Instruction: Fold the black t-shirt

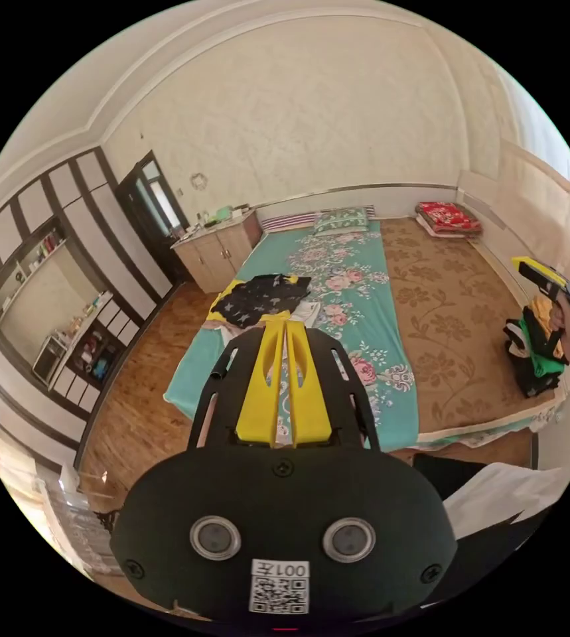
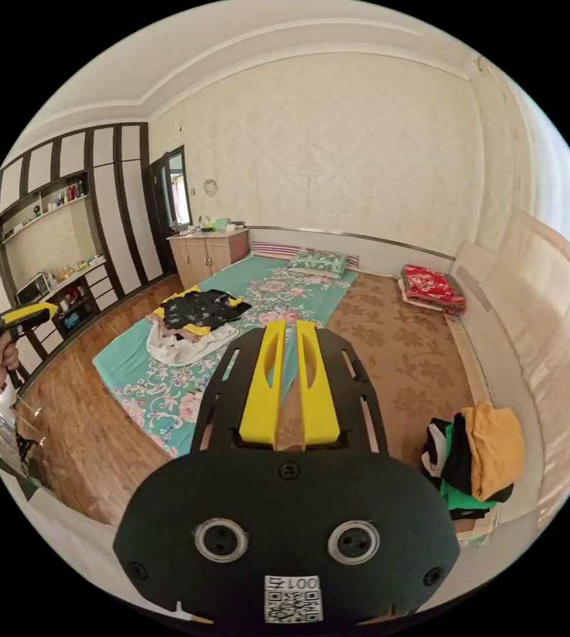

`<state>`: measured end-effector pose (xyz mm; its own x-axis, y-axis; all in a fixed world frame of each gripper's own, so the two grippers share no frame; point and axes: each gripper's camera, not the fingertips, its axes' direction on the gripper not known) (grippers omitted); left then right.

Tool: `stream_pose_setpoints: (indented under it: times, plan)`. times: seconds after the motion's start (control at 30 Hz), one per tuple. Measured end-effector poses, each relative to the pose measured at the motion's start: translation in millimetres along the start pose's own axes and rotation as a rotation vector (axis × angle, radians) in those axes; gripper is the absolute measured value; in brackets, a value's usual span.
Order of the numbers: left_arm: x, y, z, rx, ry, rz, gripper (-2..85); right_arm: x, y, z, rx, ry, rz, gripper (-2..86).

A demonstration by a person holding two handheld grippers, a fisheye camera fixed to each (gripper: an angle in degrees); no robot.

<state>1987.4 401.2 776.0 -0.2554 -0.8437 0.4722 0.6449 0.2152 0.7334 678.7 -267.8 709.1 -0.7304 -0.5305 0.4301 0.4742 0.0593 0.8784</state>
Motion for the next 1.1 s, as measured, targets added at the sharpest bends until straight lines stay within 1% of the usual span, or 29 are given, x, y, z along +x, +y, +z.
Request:
stream_pose_setpoints:
  times: [0.07,0.1,0.17,0.2,0.23,0.27,0.3,0.33,0.37,0.4,0.43,0.47,0.5,0.53,0.57,0.6,0.63,0.67,0.7,0.73,0.8,0.83,0.9,0.93,1.0,1.07,1.1]
  plan:
    - [-84.2,17.9,9.0,-0.054,-0.001,-0.103,-1.0,-34.9,-16.9,33.5,-0.041,-0.061,-0.051,2.6]
    - [-105.0,21.7,12.6,-0.072,0.002,-0.123,-1.0,-58.4,-25.6,54.8,-0.035,-0.084,-0.104,3.2]
    - [-180.4,35.3,26.6,-0.137,0.005,-0.184,-1.0,-93.8,-36.0,89.0,-0.023,-0.084,-0.202,4.6]
    - [-198.9,38.7,29.7,-0.148,0.003,-0.198,-1.0,-117.5,-42.8,116.0,-0.030,-0.067,-0.259,5.5]
    - [-236.1,45.2,35.8,-0.165,-0.006,-0.223,-1.0,-129.1,-46.1,130.6,-0.036,-0.060,-0.282,6.0]
    - [-273.3,50.7,42.8,-0.185,-0.026,-0.233,-1.0,-151.7,-52.6,161.8,-0.049,-0.054,-0.316,6.6]
    - [-292.2,52.9,46.9,-0.199,-0.041,-0.235,-1.0,-173.5,-58.7,194.9,-0.060,-0.057,-0.328,7.1]
    - [-330.5,56.1,56.9,-0.233,-0.076,-0.233,-1.0,-184.2,-61.8,212.1,-0.065,-0.062,-0.324,7.4]
    - [-370.0,57.7,69.1,-0.277,-0.111,-0.228,-1.0,-205.7,-67.9,247.7,-0.075,-0.076,-0.310,7.8]
    - [-390.2,58.0,75.8,-0.301,-0.127,-0.228,-1.0,-228.0,-73.9,284.5,-0.084,-0.089,-0.294,8.0]
    - [-431.2,57.7,89.8,-0.345,-0.148,-0.234,-1.0,-239.0,-76.6,302.5,-0.088,-0.094,-0.289,8.2]
    - [-473.3,56.7,104.8,-0.383,-0.152,-0.246,-1.0,-262.8,-82.6,341.4,-0.102,-0.102,-0.283,8.4]
    - [-493.8,56.2,112.3,-0.403,-0.152,-0.259,-1.0,-288.2,-89.1,382.0,-0.130,-0.108,-0.293,8.6]
    - [-534.7,54.5,127.3,-0.444,-0.151,-0.307,-1.0,-301.4,-92.9,402.5,-0.153,-0.109,-0.302,8.8]
    - [-573.9,51.3,141.7,-0.481,-0.137,-0.354,-1.0,-327.6,-101.7,442.1,-0.199,-0.112,-0.318,8.8]
    - [-592.5,49.3,148.5,-0.492,-0.129,-0.372,-1.0,-353.5,-111.1,479.4,-0.225,-0.126,-0.339,8.8]
    - [-627.3,45.0,161.3,-0.503,-0.125,-0.402,-1.0,-366.1,-115.6,497.5,-0.231,-0.131,-0.351,8.8]
    - [-659.8,41.0,174.1,-0.512,-0.142,-0.431,-1.0,-389.8,-124.8,534.4,-0.244,-0.133,-0.360,8.8]
    - [-675.1,39.2,180.7,-0.519,-0.152,-0.445,-1.0,-411.5,-134.1,572.7,-0.265,-0.137,-0.353,8.7]
    - [-704.6,35.9,194.9,-0.536,-0.165,-0.471,-1.0,-421.7,-138.7,592.3,-0.278,-0.145,-0.348,8.7]
    - [-745.6,31.6,218.5,-0.564,-0.175,-0.501,-1.0,-458.6,-153.5,674.4,-0.350,-0.173,-0.320,8.6]
    - [-771.9,28.7,237.7,-0.589,-0.175,-0.507,-1.0,-467.1,-156.1,696.1,-0.371,-0.177,-0.312,8.6]
    - [-808.8,23.4,270.8,-0.630,-0.163,-0.488,-1.0,-498.1,-160.7,785.2,-0.468,-0.193,-0.275,8.5]
    - [-832.9,18.8,296.2,-0.652,-0.153,-0.459,-1.0,-505.4,-160.2,807.4,-0.496,-0.201,-0.268,8.5]
    - [-869.2,10.8,339.0,-0.692,-0.136,-0.410,-1.0,-533.0,-153.1,890.8,-0.601,-0.228,-0.228,8.3]
    - [-917.3,-2.9,398.8,-0.766,-0.092,-0.363,-1.0,-553.2,-144.3,943.7,-0.645,-0.227,-0.223,8.0]
    - [-929.0,-7.3,412.5,-0.784,-0.075,-0.357,-1.0,-565.9,-136.5,977.3,-0.690,-0.204,-0.232,7.7]
